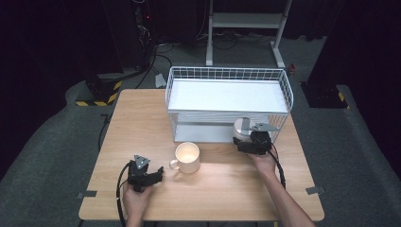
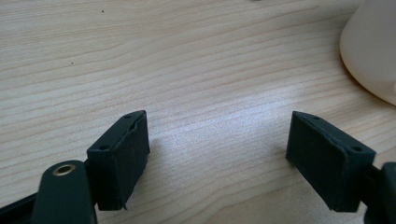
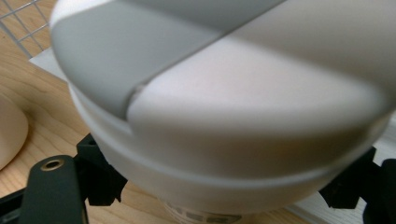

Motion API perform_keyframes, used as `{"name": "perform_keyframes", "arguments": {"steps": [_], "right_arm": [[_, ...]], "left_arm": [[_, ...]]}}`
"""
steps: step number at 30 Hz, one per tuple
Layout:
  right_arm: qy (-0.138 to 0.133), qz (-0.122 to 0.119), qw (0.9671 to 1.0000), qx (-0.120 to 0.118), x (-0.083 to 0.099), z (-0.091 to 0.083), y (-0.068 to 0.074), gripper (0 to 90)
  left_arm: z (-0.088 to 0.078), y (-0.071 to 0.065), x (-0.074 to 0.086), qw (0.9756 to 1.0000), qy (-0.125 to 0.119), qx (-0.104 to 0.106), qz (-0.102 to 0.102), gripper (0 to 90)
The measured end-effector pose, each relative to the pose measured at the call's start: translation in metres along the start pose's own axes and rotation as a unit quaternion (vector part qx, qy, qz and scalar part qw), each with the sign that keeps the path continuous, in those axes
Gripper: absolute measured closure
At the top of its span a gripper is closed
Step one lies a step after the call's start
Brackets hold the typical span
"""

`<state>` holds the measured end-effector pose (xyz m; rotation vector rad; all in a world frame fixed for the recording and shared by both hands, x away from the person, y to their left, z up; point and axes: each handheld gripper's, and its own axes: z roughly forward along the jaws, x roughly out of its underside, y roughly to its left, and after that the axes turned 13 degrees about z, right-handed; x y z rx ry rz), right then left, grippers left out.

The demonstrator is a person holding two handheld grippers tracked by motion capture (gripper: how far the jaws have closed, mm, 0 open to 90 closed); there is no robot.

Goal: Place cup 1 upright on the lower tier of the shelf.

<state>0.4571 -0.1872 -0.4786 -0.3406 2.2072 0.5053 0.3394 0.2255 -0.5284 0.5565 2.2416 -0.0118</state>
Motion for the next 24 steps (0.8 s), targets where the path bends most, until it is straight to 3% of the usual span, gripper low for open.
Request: {"name": "perform_keyframes", "arguments": {"steps": [10,15,24], "right_arm": [[-0.011,0.005,0.9999,0.006,-0.001,0.004,-0.004,19.1],[-0.009,-0.006,0.9997,0.023,-0.006,0.012,-0.002,19.1],[-0.030,-0.019,0.9991,0.023,-0.007,0.019,-0.008,19.1]], "left_arm": [[0.000,0.000,0.000,1.0000,0.000,0.000,0.000,21.3],[0.000,0.000,0.000,1.0000,0.000,0.000,0.000,21.3],[0.000,0.000,0.000,1.0000,0.000,0.000,0.000,21.3]]}}
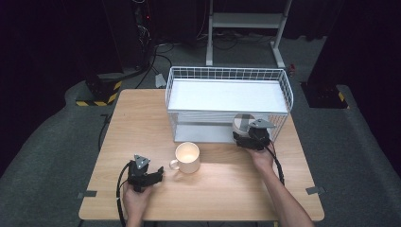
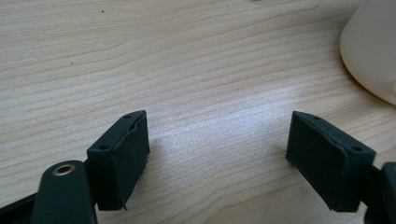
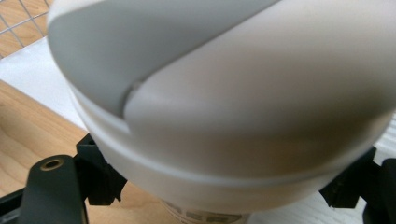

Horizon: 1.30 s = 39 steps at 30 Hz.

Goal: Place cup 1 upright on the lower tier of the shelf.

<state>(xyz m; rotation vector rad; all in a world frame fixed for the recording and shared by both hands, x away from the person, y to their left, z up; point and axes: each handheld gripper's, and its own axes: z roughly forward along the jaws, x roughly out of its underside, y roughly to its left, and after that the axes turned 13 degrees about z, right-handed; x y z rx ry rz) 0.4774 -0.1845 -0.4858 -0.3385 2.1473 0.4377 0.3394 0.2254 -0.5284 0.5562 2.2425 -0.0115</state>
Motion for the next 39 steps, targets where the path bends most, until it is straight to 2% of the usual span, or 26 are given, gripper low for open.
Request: {"name": "perform_keyframes", "arguments": {"steps": [5,12,13,19,23,31,34,39], "right_arm": [[-0.009,0.003,1.0000,-0.001,0.000,0.003,-0.004,19.0],[0.013,0.009,0.9999,0.000,-0.006,0.004,-0.005,17.8],[0.016,0.016,0.9997,0.001,-0.006,0.004,-0.005,15.2],[0.020,0.014,0.9996,0.016,-0.004,0.004,-0.004,12.8],[0.021,0.020,0.9994,0.018,0.000,0.002,-0.005,12.0],[0.029,0.026,0.9991,0.019,0.006,-0.004,-0.007,13.2],[0.031,0.018,0.9991,0.025,0.008,-0.004,-0.006,14.8],[0.033,0.021,0.9989,0.028,0.013,-0.006,-0.004,19.0]], "left_arm": [[0.000,0.000,0.000,1.0000,0.000,0.000,0.000,21.3],[0.000,0.000,0.000,1.0000,-0.001,0.000,0.001,21.3],[0.000,0.000,0.000,1.0000,-0.001,0.000,0.001,21.3],[0.000,0.000,0.000,1.0000,0.000,0.000,0.000,21.2],[0.000,0.000,0.000,1.0000,-0.001,0.000,0.000,21.2],[0.000,0.000,0.000,1.0000,0.000,0.000,0.000,21.3],[0.000,0.000,0.000,1.0000,0.000,0.000,0.000,21.3],[0.000,0.000,0.000,1.0000,0.000,0.000,0.000,21.3]]}}
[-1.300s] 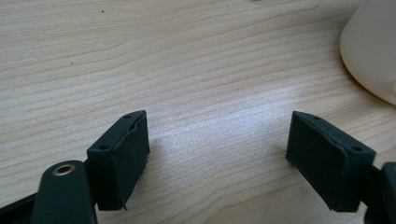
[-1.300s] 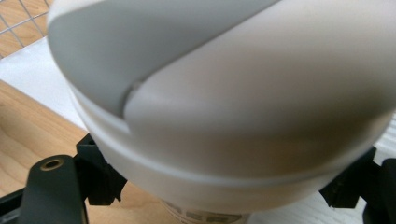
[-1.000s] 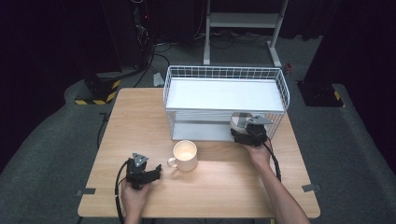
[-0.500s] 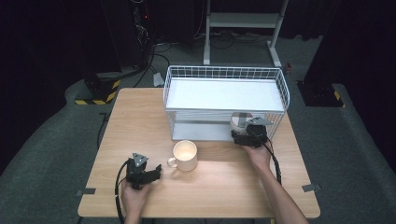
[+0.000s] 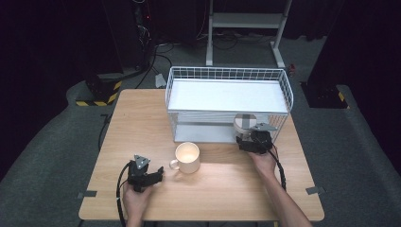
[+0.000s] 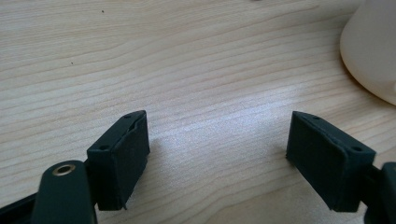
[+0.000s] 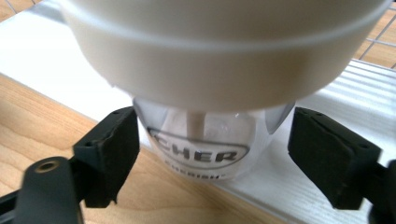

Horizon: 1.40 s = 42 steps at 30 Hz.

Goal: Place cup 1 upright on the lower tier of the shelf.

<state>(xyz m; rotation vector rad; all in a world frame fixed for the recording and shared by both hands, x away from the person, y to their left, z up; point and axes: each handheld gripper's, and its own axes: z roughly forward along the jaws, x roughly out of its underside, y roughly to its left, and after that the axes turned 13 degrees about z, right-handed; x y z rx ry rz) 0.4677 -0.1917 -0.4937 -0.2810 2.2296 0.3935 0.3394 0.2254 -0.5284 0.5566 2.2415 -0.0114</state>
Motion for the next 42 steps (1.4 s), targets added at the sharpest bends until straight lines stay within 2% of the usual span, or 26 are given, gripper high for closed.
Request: {"name": "perform_keyframes", "arguments": {"steps": [11,14,18,19,28,30,36,38,39,42], "right_arm": [[0.001,0.000,0.9999,0.017,0.003,0.006,0.001,23.2],[0.002,0.015,0.9997,0.022,0.003,0.008,-0.001,26.8],[0.001,0.012,0.9997,0.023,0.002,0.011,-0.004,29.0],[0.003,0.019,0.9995,0.026,0.002,0.011,-0.004,29.6],[-0.007,0.024,0.9991,0.035,0.002,0.017,-0.009,37.5],[-0.008,0.033,0.9987,0.039,0.002,0.018,-0.010,40.8],[-0.004,0.046,0.9978,0.047,0.001,0.022,-0.013,42.8],[-0.006,0.040,0.9979,0.051,0.000,0.022,-0.014,43.0],[-0.003,0.047,0.9977,0.049,-0.002,0.023,-0.012,43.2],[-0.002,0.049,0.9973,0.054,-0.005,0.026,-0.011,43.8]], "left_arm": [[0.000,0.000,0.000,1.0000,0.000,0.000,0.000,21.3],[0.000,0.000,0.000,1.0000,0.000,0.000,0.000,21.3],[0.000,0.000,0.000,1.0000,0.000,0.000,0.000,21.3],[0.000,0.000,0.000,1.0000,0.000,0.000,0.000,21.3],[0.000,0.000,0.000,1.0000,0.000,0.000,0.000,21.3],[0.000,0.000,0.000,1.0000,0.000,0.000,0.000,21.3],[0.000,0.000,0.000,1.0000,0.000,0.000,0.000,21.2],[0.000,0.000,0.000,1.0000,0.000,0.000,0.000,21.3],[0.000,0.000,0.000,1.0000,0.000,0.000,0.000,21.2],[0.000,0.000,0.000,1.0000,0.000,0.000,0.000,21.2]]}}
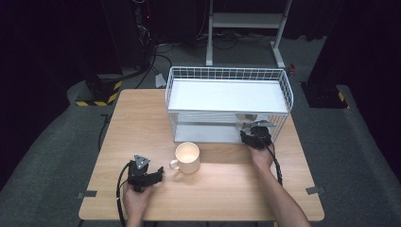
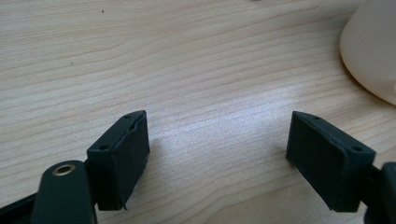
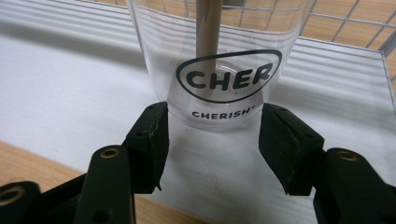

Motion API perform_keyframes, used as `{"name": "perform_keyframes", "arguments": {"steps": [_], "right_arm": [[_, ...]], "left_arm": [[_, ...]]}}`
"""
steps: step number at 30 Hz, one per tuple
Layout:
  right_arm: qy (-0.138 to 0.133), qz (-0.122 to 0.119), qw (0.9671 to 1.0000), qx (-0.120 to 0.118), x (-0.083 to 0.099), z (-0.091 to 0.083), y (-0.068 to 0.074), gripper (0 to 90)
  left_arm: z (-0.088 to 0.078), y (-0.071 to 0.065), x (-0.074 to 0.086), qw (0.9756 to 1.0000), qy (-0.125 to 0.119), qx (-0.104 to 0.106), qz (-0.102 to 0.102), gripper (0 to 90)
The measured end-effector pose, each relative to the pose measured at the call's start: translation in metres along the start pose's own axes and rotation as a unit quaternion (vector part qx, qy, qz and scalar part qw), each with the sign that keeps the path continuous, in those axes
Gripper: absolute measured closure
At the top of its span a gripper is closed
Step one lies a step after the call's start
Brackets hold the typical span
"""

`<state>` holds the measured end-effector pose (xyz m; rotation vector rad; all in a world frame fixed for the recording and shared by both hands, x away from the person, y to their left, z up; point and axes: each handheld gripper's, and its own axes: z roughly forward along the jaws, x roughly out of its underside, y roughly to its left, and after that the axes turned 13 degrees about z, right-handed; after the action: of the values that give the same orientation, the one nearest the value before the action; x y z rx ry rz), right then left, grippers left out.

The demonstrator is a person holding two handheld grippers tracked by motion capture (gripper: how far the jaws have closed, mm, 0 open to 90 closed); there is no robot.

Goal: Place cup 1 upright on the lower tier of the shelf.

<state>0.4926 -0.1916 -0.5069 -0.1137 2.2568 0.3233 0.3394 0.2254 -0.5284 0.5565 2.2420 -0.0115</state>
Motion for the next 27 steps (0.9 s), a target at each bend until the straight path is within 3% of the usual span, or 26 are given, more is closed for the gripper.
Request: {"name": "perform_keyframes", "arguments": {"steps": [13,27], "right_arm": [[-0.002,0.010,0.9999,0.012,0.000,0.005,-0.006,48.3],[-0.010,0.005,0.9999,-0.011,0.000,-0.013,-0.008,42.0]], "left_arm": [[0.000,0.000,0.000,1.0000,0.000,0.000,0.000,21.2],[0.000,0.000,0.000,1.0000,0.000,-0.001,0.000,21.3]]}}
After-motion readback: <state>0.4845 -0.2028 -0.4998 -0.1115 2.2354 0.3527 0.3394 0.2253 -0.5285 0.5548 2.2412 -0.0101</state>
